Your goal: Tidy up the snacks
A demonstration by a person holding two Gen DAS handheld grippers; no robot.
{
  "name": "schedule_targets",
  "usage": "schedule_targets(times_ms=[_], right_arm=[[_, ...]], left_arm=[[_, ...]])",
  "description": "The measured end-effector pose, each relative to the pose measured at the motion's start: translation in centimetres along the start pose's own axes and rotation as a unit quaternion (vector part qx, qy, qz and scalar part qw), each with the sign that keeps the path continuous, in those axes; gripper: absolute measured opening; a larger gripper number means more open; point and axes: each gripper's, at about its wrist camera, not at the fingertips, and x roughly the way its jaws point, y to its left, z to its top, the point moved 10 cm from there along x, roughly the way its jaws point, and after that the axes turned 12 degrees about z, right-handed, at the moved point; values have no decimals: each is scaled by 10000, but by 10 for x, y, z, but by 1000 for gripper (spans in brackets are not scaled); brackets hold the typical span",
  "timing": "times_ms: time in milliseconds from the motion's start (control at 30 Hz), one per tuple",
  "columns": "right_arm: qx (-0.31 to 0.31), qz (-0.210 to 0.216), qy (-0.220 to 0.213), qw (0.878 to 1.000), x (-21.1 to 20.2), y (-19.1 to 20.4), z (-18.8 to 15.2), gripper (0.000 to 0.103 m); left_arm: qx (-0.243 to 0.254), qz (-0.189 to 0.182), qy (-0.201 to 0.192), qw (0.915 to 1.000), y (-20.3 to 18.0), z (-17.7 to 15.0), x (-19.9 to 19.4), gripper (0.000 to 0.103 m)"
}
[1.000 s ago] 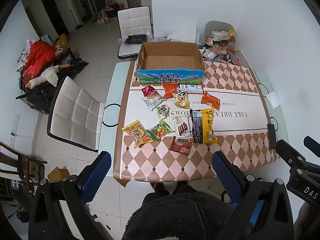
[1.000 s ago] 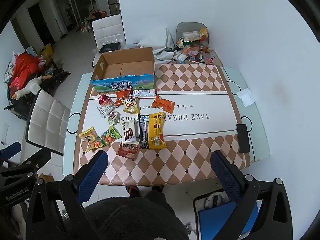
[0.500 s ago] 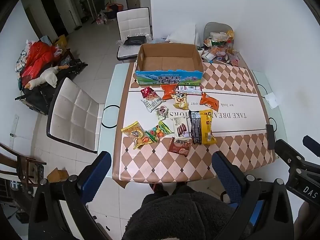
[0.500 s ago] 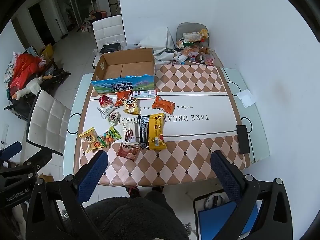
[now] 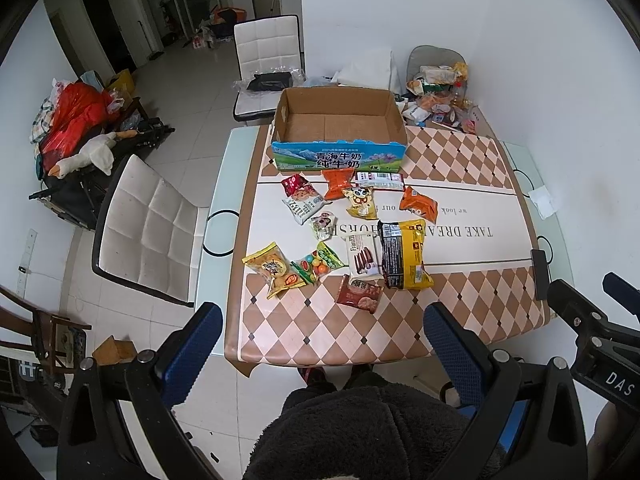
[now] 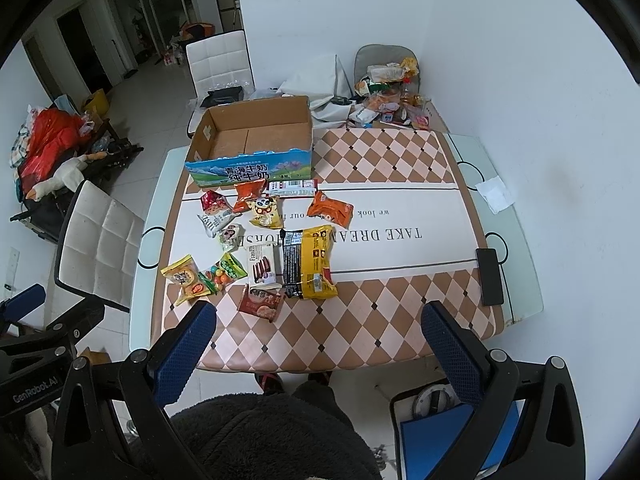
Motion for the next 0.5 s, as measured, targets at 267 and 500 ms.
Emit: schedule_targets(times_ms=[267, 500], right_arm=[[0, 3, -10, 10000, -3, 0, 0, 103], [-5, 16, -24, 10000, -5, 3, -1, 103]], left_arm=[[-8, -10, -10, 10000, -1, 1, -1, 103], [-3, -19, -26, 10000, 0, 5, -6, 103]])
